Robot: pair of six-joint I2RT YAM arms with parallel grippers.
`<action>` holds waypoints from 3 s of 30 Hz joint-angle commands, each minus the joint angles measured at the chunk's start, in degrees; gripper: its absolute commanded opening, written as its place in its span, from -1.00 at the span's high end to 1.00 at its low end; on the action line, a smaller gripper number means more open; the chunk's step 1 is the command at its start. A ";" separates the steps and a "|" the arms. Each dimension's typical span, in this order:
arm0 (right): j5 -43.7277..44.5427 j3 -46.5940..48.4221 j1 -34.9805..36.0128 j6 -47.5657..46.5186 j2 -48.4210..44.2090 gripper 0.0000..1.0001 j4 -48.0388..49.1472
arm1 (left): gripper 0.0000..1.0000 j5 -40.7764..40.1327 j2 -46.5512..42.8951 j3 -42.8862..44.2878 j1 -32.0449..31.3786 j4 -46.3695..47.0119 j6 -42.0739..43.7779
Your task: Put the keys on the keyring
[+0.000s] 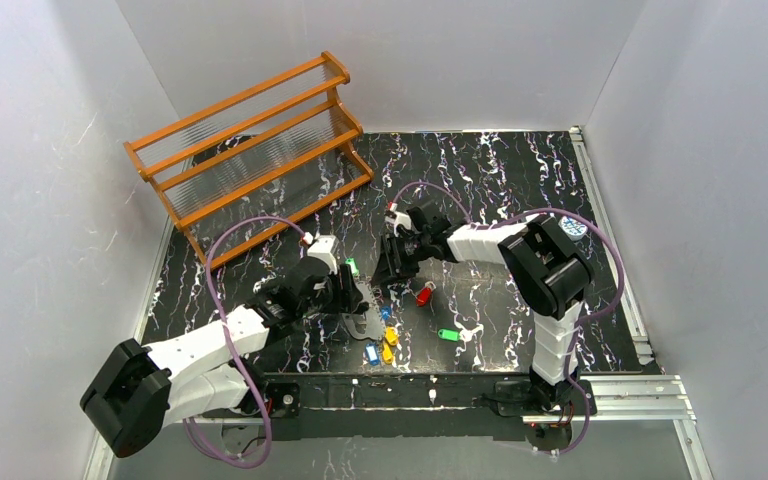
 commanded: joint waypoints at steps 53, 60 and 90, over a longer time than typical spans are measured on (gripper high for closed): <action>1.43 -7.68 4.44 -3.25 -9.66 0.04 1.44 | 0.10 -1.65 -6.79 -4.87 -0.27 -0.20 -4.15; 3.15 -4.91 4.10 -3.56 -5.07 0.01 0.53 | 0.10 0.46 -9.03 -7.12 -0.27 4.09 -5.13; 2.86 -2.04 6.07 -5.32 -6.67 0.40 -2.95 | 0.10 0.90 -7.90 -7.83 -0.27 5.69 -5.48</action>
